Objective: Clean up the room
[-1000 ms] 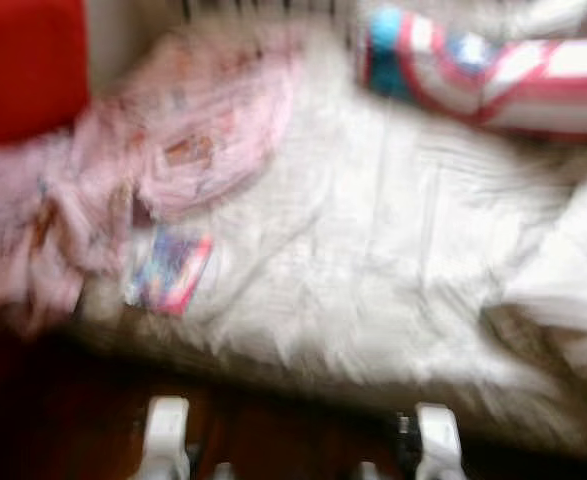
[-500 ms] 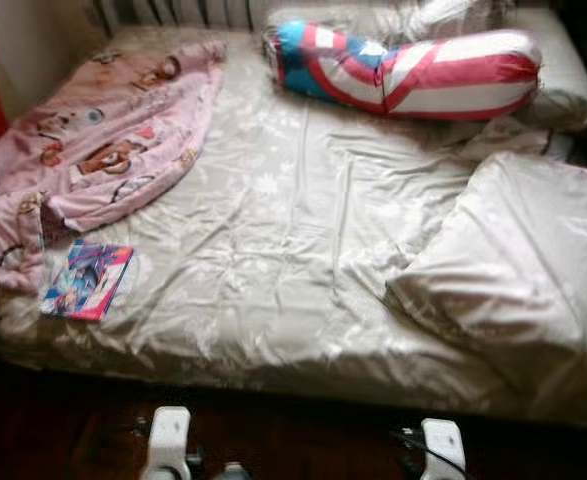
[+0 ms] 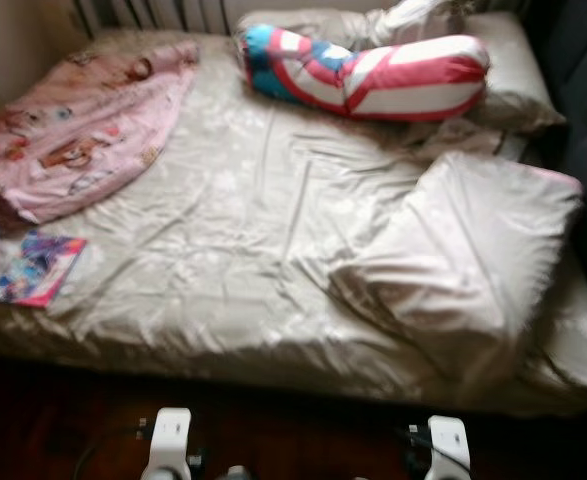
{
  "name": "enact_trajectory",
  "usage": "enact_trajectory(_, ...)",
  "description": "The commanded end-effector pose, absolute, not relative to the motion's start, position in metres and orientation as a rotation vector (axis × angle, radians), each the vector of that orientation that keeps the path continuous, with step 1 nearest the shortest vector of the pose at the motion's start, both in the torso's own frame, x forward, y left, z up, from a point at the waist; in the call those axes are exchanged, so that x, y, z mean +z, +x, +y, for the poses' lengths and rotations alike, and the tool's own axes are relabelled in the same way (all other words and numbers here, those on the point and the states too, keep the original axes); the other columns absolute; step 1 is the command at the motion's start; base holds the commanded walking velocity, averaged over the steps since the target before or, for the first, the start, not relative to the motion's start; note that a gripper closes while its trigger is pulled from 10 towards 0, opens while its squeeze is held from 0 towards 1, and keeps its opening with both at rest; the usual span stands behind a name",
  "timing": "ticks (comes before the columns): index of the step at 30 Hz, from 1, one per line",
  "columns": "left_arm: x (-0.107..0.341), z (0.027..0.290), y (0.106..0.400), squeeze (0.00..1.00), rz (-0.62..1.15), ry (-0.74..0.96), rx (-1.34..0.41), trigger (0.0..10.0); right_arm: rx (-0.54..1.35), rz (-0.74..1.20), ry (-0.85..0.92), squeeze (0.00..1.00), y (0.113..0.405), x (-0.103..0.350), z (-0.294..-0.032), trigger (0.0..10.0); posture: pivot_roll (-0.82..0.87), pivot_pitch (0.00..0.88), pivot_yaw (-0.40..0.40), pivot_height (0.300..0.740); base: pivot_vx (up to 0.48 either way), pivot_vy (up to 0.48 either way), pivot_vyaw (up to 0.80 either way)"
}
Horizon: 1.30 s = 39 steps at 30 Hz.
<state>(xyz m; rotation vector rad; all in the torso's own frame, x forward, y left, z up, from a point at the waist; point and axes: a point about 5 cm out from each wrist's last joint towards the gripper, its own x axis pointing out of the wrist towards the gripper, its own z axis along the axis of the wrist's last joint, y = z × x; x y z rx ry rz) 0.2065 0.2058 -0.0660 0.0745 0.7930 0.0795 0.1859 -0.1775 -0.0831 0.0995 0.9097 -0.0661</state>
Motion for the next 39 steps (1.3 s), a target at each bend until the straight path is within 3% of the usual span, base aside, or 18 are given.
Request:
enact_trajectory(1,-0.0723,0.2074,0.1954,0.00,0.835,0.080,0.079,10.0,-0.066,0.944,0.115,0.00,0.1764,-0.0882,-0.1738,10.0,0.03,0.223,-0.028,0.740,0.000,-0.334,0.00)
enact_trajectory(6,-0.0725,0.2078,0.1949,0.00,0.837,0.080,0.080,10.0,-0.066,0.945,0.115,0.00,0.1764,-0.0882,-0.1739,10.0,0.03,0.224,-0.028,0.740,0.000,-0.316,0.00)
enact_trajectory(39,-0.0741,0.2134,0.1907,0.00,0.858,0.080,0.098,10.0,-0.063,0.946,0.110,0.00,0.1767,-0.0880,-0.1750,10.0,0.03,0.223,-0.031,0.740,0.000,0.000,0.00)
